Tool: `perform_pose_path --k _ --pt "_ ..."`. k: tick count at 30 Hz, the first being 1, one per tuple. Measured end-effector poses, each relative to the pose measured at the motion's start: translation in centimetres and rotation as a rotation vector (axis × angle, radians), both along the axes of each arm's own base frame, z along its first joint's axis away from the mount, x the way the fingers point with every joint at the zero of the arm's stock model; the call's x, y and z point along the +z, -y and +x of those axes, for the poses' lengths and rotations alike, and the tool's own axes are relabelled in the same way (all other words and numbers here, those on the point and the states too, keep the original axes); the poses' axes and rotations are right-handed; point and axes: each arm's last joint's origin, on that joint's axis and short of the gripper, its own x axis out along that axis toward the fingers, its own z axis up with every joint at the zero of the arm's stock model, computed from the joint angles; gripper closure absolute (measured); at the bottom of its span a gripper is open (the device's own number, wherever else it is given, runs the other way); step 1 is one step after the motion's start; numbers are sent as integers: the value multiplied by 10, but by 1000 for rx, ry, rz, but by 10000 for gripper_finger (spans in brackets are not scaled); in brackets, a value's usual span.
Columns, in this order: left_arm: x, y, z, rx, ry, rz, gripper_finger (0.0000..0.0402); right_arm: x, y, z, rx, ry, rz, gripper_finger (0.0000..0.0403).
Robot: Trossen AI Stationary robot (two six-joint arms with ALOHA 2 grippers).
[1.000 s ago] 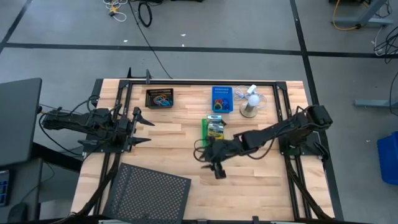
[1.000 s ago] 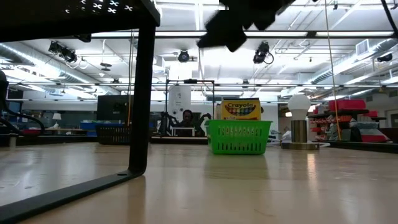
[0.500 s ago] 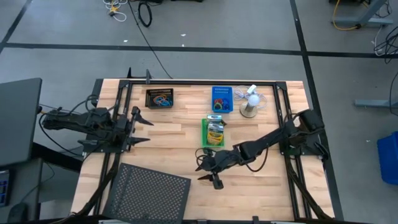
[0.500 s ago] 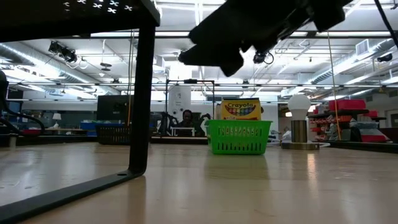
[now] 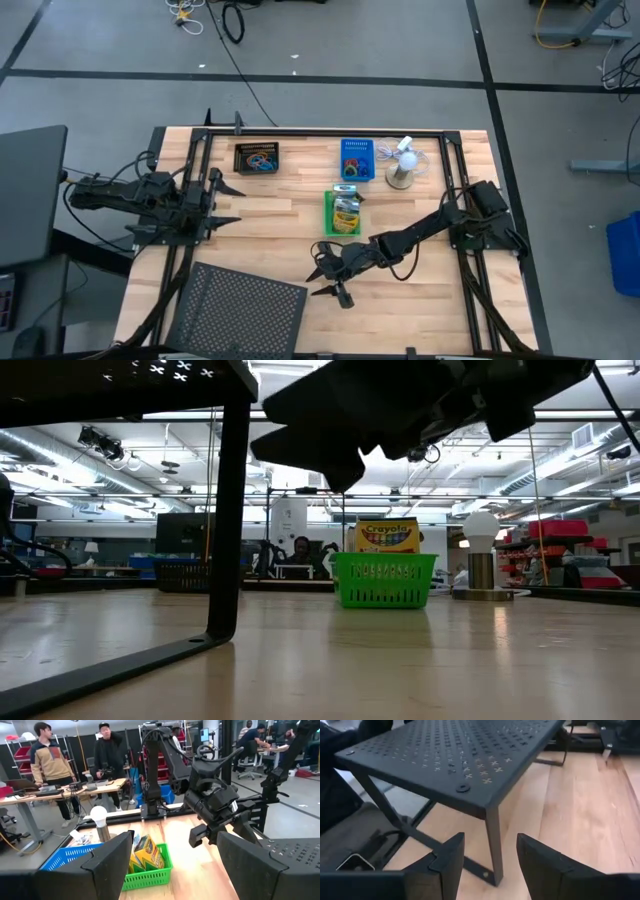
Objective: Pick & Place Office Desk Supplies
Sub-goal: Move the shelf to the center of the table
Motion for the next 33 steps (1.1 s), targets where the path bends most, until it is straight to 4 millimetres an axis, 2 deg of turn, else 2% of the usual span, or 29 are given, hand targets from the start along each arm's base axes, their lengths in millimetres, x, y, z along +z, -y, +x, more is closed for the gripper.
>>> perform_pose_path --k 10,16,19,23,26,31,33 --pt "0 0 0 8 0 -8 99 4 -1 3 35 64 9 215" --pt "0 -1 0 22 0 -22 99 -12 -10 23 98 11 -5 215" --pt "0 -1 0 23 4 -24 99 -14 -13 31 115 -8 -35 215" --pt "1 -1 0 23 6 -25 99 -13 -13 33 118 -12 -50 224" --pt "1 -1 0 22 5 -25 99 -14 -12 33 112 -18 -54 254" --pt "1 -1 0 23 5 -23 99 -17 -11 32 85 -50 -79 358" --pt "1 -1 0 23 5 -23 99 -17 -10 32 50 -51 -88 381"
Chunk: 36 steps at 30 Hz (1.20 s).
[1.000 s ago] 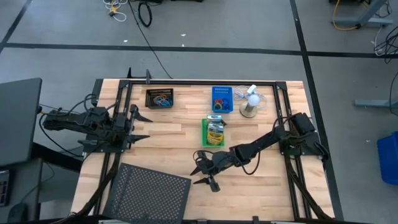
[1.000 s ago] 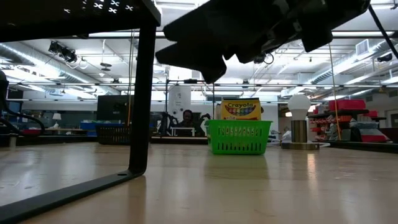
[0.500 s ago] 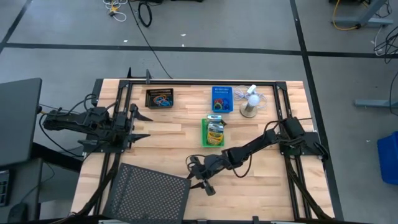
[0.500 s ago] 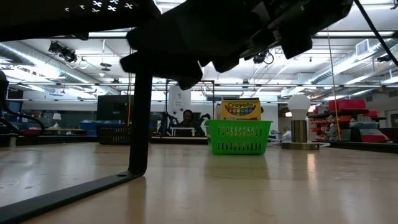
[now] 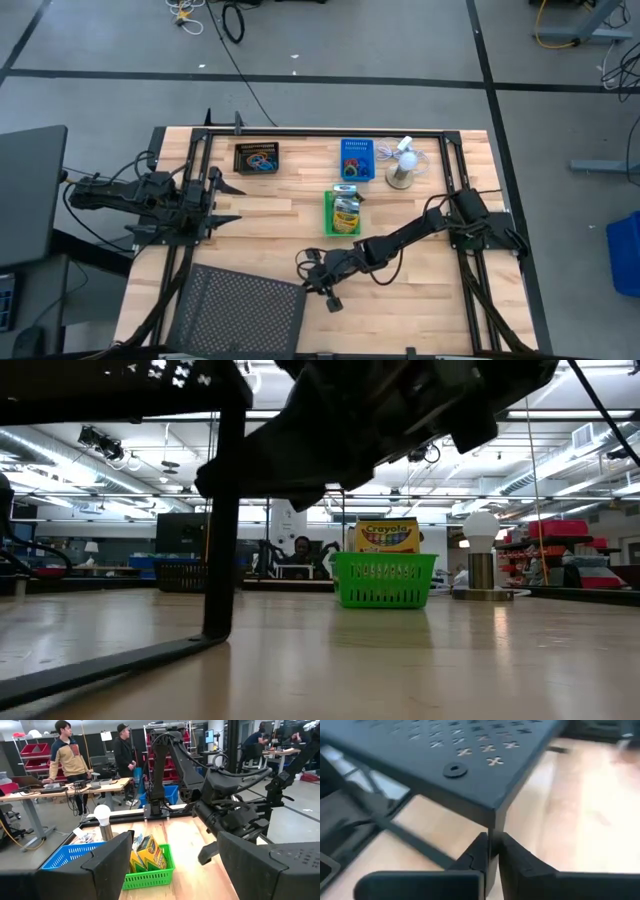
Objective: Pick & Place Office Desk Supplies
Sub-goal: Move the shelf to the center of the table
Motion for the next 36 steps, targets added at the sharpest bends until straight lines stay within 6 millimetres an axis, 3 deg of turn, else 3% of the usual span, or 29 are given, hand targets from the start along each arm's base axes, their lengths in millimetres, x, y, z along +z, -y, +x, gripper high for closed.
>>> perform_pose_path --k 11,21,28,36 --pt "0 0 0 0 0 2 99 8 7 -2 -42 -36 -9 383" --pt "0 0 0 0 0 0 99 33 40 -2 -131 -34 -31 394" --pt "-1 0 0 0 -7 1 99 27 53 -6 -185 -137 -100 399" --pt "-1 0 0 -1 -12 4 99 24 54 -9 -223 -182 -122 399"
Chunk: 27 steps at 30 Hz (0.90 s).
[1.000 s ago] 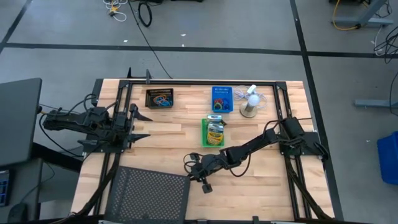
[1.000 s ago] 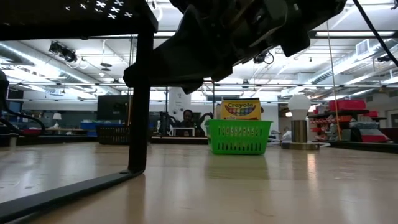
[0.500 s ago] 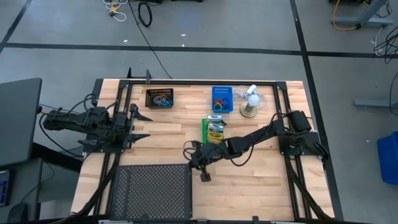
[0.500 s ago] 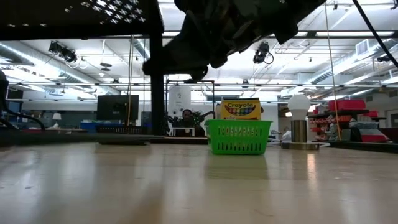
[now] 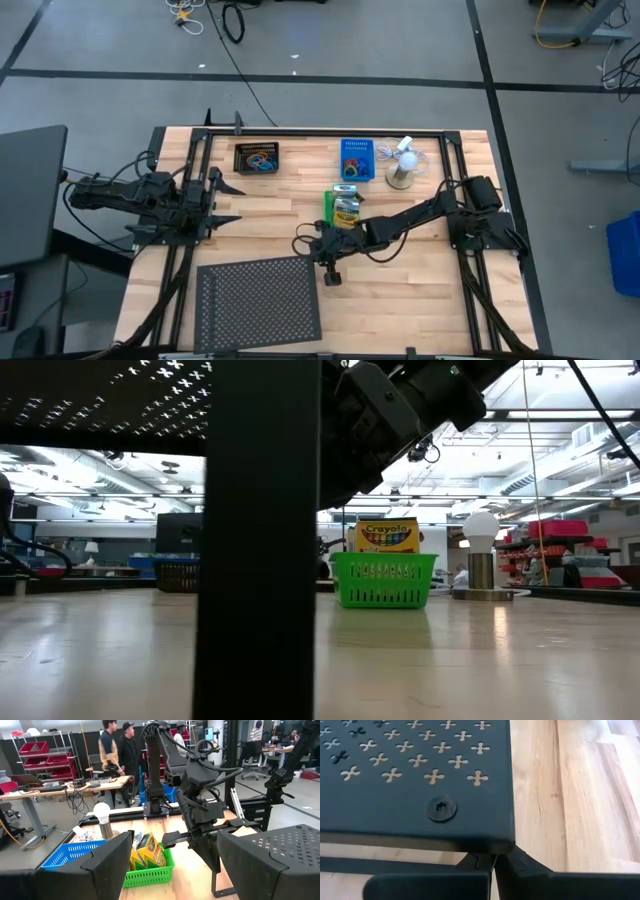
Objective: Pick & Place Office Desk Supplies
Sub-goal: Move the shelf to the center of the table
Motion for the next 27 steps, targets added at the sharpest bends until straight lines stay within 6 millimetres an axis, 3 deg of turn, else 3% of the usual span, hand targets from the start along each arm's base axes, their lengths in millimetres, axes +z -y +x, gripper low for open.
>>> perform_pose_path --k 17,27 --pt "0 0 0 0 -4 -2 99 1 -1 -8 -193 -54 -81 399" --pt "0 0 0 0 -3 -1 99 31 -3 -37 -219 -146 -155 401"
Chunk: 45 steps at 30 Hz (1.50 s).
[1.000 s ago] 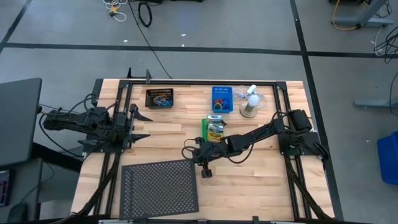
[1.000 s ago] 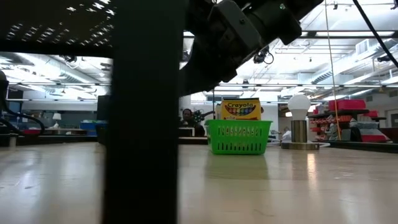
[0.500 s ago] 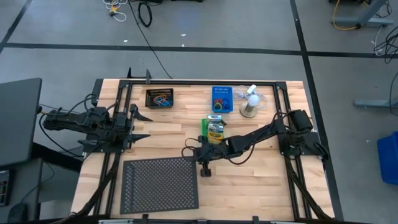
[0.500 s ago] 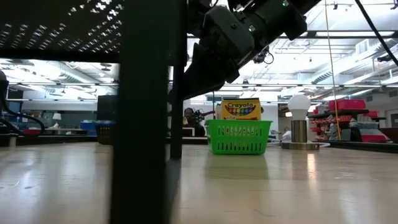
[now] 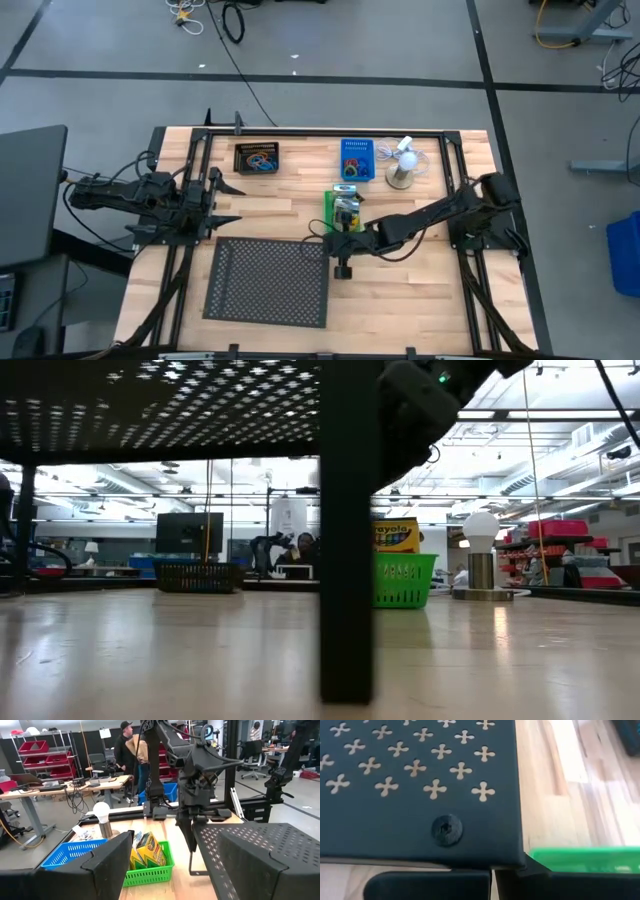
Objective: Pick & Place Office Desk Supplies
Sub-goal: Move the shelf to the center of the table
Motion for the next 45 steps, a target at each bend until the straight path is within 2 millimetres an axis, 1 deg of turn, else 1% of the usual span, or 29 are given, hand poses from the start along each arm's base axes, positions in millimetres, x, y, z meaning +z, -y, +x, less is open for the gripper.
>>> perform_pose_path --k 3,8,16,29,37,43,44,45 --pt "0 0 0 0 2 1 99 4 0 -7 -7 -37 11 401" --pt "1 0 0 0 8 0 99 -1 -1 -13 -21 -118 45 401" --pt "1 0 0 0 8 0 99 -3 -9 -27 -38 -222 63 401" --pt "1 0 0 0 9 -1 99 -3 -14 -44 -98 -329 68 401" --pt "1 0 0 0 8 -3 99 1 -12 -62 -136 -456 44 401" --pt "1 0 0 0 9 -4 99 2 -12 -73 -131 -547 19 401" --pt "1 0 0 0 9 -4 99 1 -12 -77 -116 -583 5 402" --pt "1 0 0 0 9 -3 99 -1 -10 -84 -105 -654 -52 400"
